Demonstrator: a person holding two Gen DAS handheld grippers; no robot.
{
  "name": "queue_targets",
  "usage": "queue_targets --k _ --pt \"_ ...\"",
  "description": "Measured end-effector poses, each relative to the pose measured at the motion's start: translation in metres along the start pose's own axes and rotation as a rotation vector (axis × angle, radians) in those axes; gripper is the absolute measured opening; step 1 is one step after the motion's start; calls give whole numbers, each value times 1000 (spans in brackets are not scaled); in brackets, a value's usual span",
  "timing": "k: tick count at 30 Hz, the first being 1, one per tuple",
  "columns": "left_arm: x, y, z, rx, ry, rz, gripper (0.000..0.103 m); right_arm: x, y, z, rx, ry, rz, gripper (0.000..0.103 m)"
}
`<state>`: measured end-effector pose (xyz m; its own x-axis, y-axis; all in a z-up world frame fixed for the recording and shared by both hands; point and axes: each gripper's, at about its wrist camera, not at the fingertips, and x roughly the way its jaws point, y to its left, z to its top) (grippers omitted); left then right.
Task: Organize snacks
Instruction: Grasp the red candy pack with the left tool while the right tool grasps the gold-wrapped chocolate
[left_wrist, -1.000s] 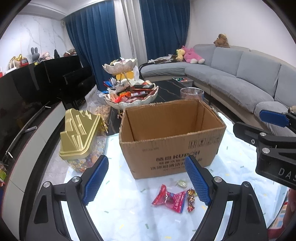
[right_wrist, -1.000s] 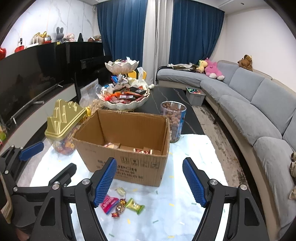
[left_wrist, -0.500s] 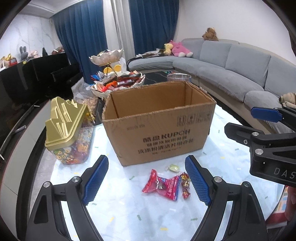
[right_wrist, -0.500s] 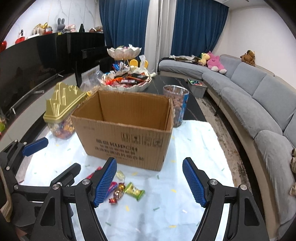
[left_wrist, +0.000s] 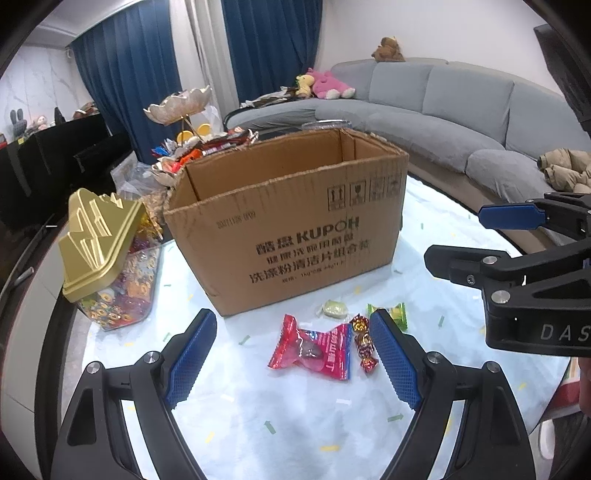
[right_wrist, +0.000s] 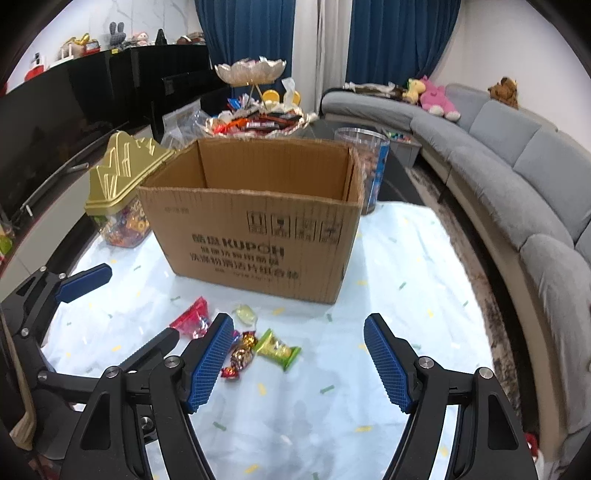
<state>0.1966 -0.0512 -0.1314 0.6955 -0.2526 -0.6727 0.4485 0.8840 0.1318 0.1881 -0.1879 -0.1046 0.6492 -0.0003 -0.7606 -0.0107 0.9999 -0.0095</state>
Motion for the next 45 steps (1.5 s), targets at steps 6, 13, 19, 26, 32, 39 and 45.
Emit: queue_targets --k 6,13,19,26,32,39,45 --pt "13 0 -7 8 27 -47 84 18 3 -7 21 64 19 66" --pt "33 2 -11 17 62 -101 83 37 7 -8 65 148 53 54" --pt "49 8 -11 16 151 -145 75 56 12 -9 121 245 95 48" --pt "65 13 -8 17 214 -207 74 79 16 -8 188 349 142 48" --pt "81 8 -12 65 276 -235 71 98 19 -9 227 418 165 47" --pt "97 5 -10 81 310 -243 65 114 23 -11 239 468 163 42" --pt "107 6 -11 81 335 -256 60 129 28 -12 253 522 166 36"
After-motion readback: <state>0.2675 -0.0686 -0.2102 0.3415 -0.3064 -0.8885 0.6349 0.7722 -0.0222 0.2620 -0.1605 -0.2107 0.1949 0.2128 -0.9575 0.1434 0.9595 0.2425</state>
